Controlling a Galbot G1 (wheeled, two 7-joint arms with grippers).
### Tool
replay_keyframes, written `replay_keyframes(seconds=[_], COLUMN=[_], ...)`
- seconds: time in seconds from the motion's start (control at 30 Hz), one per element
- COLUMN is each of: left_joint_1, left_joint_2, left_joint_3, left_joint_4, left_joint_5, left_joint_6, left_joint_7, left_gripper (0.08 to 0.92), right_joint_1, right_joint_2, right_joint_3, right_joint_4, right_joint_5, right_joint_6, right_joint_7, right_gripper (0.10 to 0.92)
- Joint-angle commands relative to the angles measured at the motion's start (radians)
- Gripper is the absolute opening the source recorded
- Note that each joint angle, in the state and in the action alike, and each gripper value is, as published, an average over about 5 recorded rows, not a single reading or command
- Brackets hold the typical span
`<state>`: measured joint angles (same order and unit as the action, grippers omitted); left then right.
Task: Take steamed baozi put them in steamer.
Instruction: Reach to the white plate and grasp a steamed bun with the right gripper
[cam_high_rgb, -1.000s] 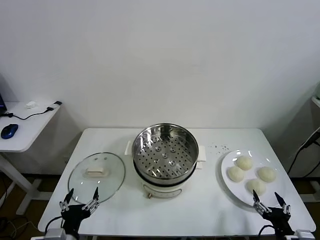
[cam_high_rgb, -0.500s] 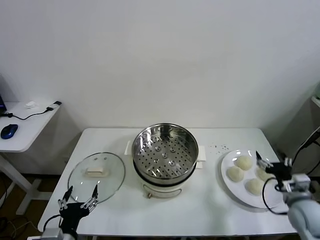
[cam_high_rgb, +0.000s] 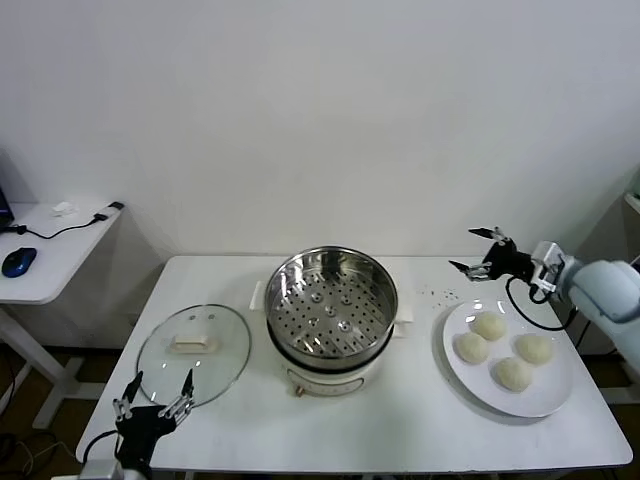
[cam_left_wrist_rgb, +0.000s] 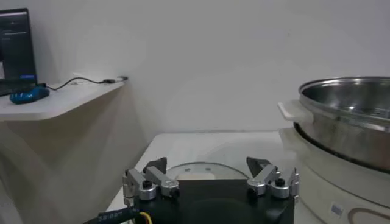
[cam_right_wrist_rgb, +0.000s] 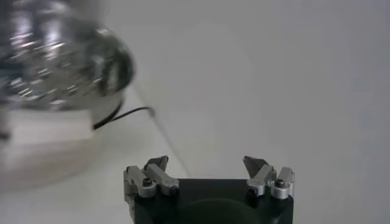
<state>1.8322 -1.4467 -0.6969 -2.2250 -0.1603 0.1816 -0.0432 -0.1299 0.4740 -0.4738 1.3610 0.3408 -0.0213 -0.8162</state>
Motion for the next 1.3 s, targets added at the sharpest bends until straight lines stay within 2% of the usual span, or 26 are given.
replay_keyframes(seconds=[0.03, 0.27, 0.43, 0.9, 1.3], left_joint_1=[0.004, 0.002, -0.001, -0.022, -0.018], left_joint_2=[0.002, 0.002, 0.000, -0.021, -0.037], left_joint_3=[0.000, 0.002, 0.001, 0.002, 0.001], left_joint_4=[-0.002, -0.002, -0.002, 0.017, 0.032], left_joint_5=[0.001, 0.000, -0.001, 0.000, 0.017], left_joint_6=[-0.007, -0.012, -0.015, -0.014, -0.021], left_joint_7=[0.001, 0.001, 0.002, 0.003, 0.003], left_gripper=[0.823, 0.823, 0.823, 0.823, 0.823], right_joint_1=[0.972, 0.986, 0.913, 0.591, 0.317], right_joint_2=[0.060, 0.155, 0.178, 0.214, 0.296], right_joint_3=[-1.147, -1.282, -1.262, -1.010, -0.717], right_joint_4=[-0.235, -0.230, -0.237, -0.399, -0.580], right_joint_5=[-0.094, -0.109, -0.118, -0.073, -0.119], right_joint_6=[0.143, 0.113, 0.062, -0.025, -0.013], right_joint_7=[-0.402, -0.384, -0.350, -0.274, -0.227], right_gripper=[0.823, 0.823, 0.823, 0.823, 0.823])
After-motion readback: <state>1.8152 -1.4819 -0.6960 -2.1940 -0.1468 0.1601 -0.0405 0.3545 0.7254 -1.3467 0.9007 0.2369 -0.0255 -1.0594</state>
